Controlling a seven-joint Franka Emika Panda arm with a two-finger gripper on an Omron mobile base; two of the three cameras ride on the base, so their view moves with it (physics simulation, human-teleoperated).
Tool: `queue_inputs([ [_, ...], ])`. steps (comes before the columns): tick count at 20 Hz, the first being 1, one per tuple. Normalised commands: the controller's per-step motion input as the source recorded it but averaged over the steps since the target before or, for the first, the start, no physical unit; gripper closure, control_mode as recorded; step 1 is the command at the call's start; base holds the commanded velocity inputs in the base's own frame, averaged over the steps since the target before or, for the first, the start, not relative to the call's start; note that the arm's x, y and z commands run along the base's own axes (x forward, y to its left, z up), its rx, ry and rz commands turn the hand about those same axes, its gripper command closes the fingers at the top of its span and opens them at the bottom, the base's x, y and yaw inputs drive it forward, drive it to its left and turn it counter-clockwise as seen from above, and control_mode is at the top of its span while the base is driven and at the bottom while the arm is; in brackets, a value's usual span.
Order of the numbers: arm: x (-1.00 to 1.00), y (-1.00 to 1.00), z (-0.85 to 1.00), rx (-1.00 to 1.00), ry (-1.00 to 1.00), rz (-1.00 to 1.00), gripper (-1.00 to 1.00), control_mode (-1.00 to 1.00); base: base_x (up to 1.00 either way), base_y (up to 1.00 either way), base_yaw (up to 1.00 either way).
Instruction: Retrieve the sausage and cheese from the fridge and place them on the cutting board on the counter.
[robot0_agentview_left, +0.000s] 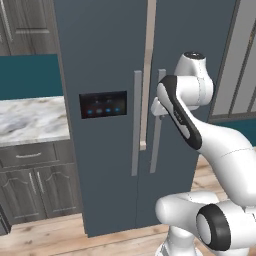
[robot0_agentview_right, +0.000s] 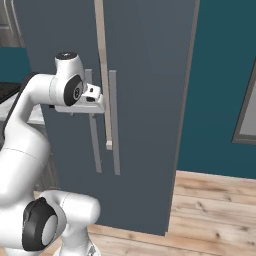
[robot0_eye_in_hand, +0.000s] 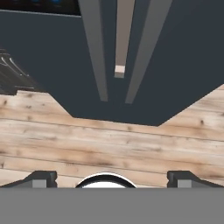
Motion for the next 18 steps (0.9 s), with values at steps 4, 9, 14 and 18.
queue_inputs([
  [4,0.00,0.00,0.00,0.00,0.00,0.00,-1.00,1.00,0.00,0.00,0.00],
  [9,0.00,0.00,0.00,0.00,0.00,0.00,-1.00,1.00,0.00,0.00,0.00],
  [14,0.00,0.00,0.00,0.00,0.00,0.00,-1.00,-1.00,0.00,0.00,0.00],
  [18,0.00,0.00,0.00,0.00,0.00,0.00,-1.00,-1.00,0.00,0.00,0.00],
])
